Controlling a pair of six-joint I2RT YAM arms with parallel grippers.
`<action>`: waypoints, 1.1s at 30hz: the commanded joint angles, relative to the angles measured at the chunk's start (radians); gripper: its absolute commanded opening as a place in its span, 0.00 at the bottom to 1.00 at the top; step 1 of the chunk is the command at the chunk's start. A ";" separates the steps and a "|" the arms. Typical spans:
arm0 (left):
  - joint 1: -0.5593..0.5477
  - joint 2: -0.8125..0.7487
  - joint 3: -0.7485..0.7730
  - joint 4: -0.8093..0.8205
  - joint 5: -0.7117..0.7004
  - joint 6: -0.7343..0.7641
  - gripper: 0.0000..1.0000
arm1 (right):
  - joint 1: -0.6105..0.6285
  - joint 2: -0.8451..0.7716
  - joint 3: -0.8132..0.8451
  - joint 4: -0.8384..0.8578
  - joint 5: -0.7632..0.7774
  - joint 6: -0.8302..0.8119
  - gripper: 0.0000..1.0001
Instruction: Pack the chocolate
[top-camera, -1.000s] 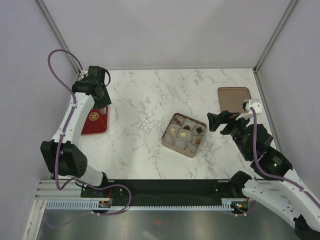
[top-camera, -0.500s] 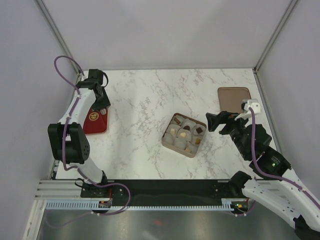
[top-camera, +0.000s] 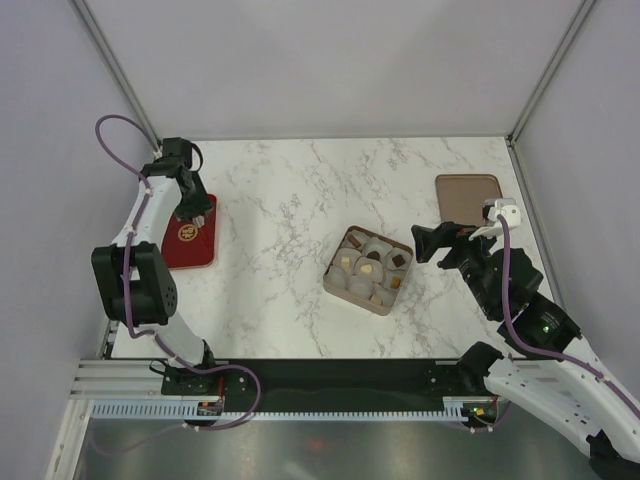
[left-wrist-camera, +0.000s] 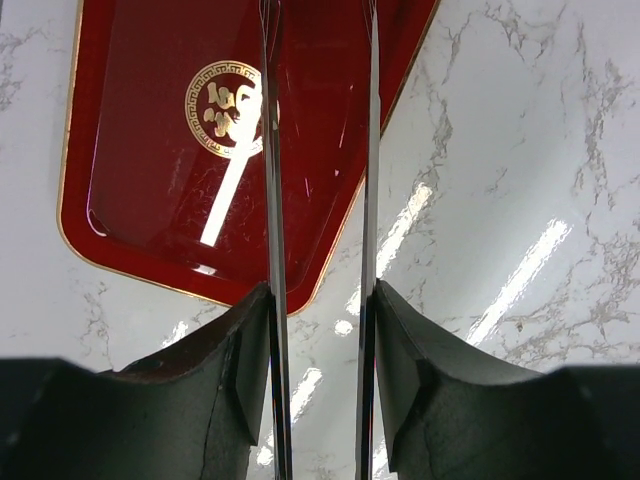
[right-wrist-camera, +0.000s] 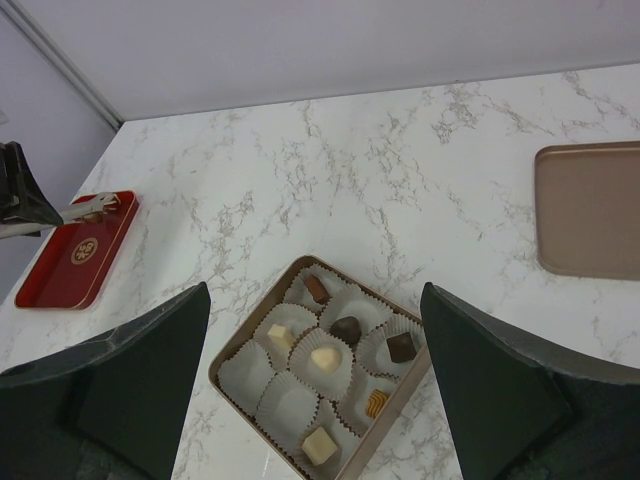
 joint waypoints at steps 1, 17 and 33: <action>0.001 0.019 0.007 0.046 0.034 0.049 0.49 | -0.002 -0.001 -0.002 0.035 0.013 -0.007 0.95; 0.015 0.056 0.022 0.046 0.027 0.052 0.47 | -0.002 -0.004 -0.003 0.037 0.024 -0.013 0.95; 0.017 0.021 0.028 -0.029 0.015 0.052 0.39 | -0.002 -0.013 0.001 0.032 0.024 -0.013 0.95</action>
